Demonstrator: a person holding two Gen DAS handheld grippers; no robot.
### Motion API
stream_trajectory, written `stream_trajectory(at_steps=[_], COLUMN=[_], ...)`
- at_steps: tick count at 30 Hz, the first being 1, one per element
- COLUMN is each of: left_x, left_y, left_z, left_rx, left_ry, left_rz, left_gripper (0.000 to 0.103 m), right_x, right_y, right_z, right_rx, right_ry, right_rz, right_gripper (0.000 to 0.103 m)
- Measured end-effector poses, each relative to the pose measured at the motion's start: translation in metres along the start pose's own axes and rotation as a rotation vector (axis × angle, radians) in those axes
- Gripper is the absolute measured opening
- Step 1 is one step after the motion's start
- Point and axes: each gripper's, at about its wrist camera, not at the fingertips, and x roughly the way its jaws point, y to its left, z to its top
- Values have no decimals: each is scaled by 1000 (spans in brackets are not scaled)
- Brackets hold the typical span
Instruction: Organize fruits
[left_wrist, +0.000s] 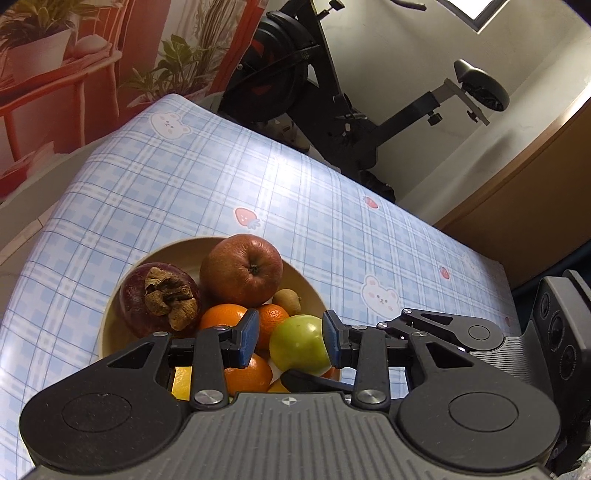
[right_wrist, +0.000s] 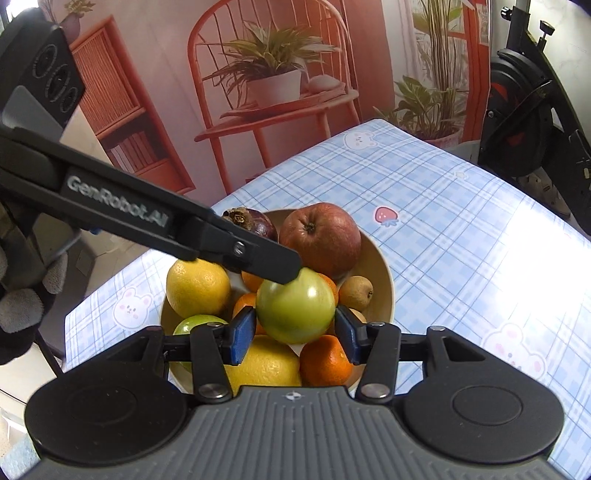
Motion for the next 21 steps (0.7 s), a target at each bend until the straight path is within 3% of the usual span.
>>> stream_trajectory(at_steps=[5, 7, 11, 17, 21], left_x=[-26, -38, -66, -113, -139], left_y=[-11, -18, -45, -76, -102], left_z=[-3, -5, -12, -26, -35], left_rx=[20, 41, 149, 179, 214], left_ry=[-60, -99, -210, -399, -489], left_rz=[8, 46, 185, 317, 372], left_gripper=[42, 48, 73, 87, 88], right_x=[-15, -25, -52, -117, -161], right_y=[0, 1, 4, 9, 18], right_z=[-1, -2, -6, -19, -27], right_rx=[3, 4, 21, 92, 107], right_ry=[-28, -50, -123, -334, -437], right_rz=[-34, -61, -126, -192, -277], right_gripper=[60, 64, 72, 90, 102])
